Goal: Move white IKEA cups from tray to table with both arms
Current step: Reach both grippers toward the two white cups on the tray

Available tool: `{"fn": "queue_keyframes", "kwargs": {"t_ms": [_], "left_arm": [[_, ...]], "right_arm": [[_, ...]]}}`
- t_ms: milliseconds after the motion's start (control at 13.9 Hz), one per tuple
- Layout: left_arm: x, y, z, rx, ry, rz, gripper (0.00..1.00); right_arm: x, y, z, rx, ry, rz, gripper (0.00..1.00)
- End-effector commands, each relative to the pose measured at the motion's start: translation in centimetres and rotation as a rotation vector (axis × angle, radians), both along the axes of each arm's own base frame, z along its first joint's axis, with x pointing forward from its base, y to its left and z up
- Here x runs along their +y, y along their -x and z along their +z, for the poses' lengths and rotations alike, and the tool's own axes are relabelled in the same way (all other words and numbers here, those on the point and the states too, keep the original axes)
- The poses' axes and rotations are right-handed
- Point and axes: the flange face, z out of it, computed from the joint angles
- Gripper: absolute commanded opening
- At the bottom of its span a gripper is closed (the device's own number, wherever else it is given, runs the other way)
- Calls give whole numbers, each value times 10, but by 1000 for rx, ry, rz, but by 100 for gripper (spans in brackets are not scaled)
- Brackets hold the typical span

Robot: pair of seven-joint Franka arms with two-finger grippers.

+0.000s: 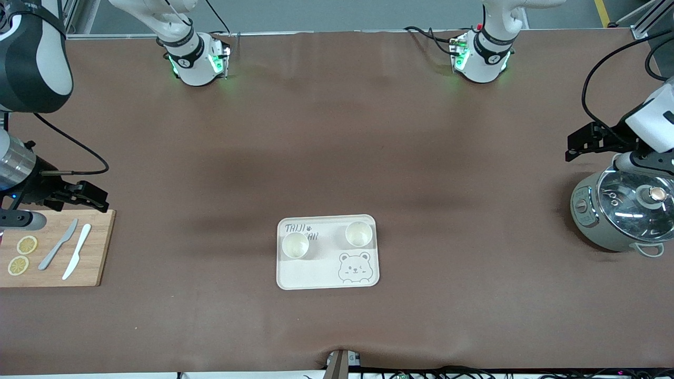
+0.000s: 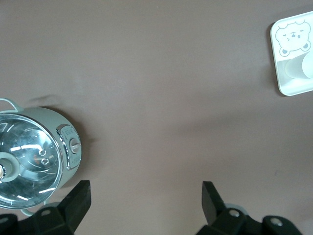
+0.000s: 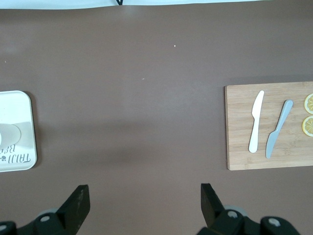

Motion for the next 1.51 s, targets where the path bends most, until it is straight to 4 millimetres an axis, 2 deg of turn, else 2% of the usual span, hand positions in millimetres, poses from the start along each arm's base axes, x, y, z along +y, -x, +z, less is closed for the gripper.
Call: {"fn": "queue_keyframes", "kwargs": {"t_ms": [0, 215, 358, 430, 573, 645, 717, 860, 932, 1004, 1147, 1290, 1434], "left_arm": [[-5, 2, 6, -8, -24, 2, 100], [-14, 3, 13, -21, -13, -9, 100], [-23, -2, -2, -2, 70, 11, 100], [-21, -1, -7, 14, 90, 66, 100], [-29, -4, -2, 3, 92, 75, 100], [-36, -22, -12, 5, 92, 72, 100], [-53, -43, -11, -4, 90, 82, 100], [-105, -80, -47, 29, 79, 148, 100], [-131, -92, -66, 35, 60, 155, 100], [-150, -101, -85, 35, 45, 163, 100], [-187, -112, -120, -2, 39, 184, 100], [-233, -115, -175, 4, 21, 194, 100], [-278, -109, -203, -35, 14, 213, 100]], "right_arm": [[2, -1, 1, -7, -10, -2, 100], [2, -1, 1, -7, -10, -2, 100], [2, -1, 0, -6, -10, -2, 100], [2, -1, 0, -10, -10, -1, 100], [2, -2, 0, -12, -10, -3, 100], [5, -2, 1, -13, -8, 2, 100], [7, -2, 2, -16, -7, 5, 100], [11, -6, -3, -24, -14, 5, 100], [14, -8, -4, -33, -18, -8, 100], [21, -11, -12, -28, -23, -24, 100], [36, -17, -23, -28, -34, -75, 100], [61, -22, -36, -33, -45, -119, 100], [88, -27, -48, -44, -64, -174, 100]]}}
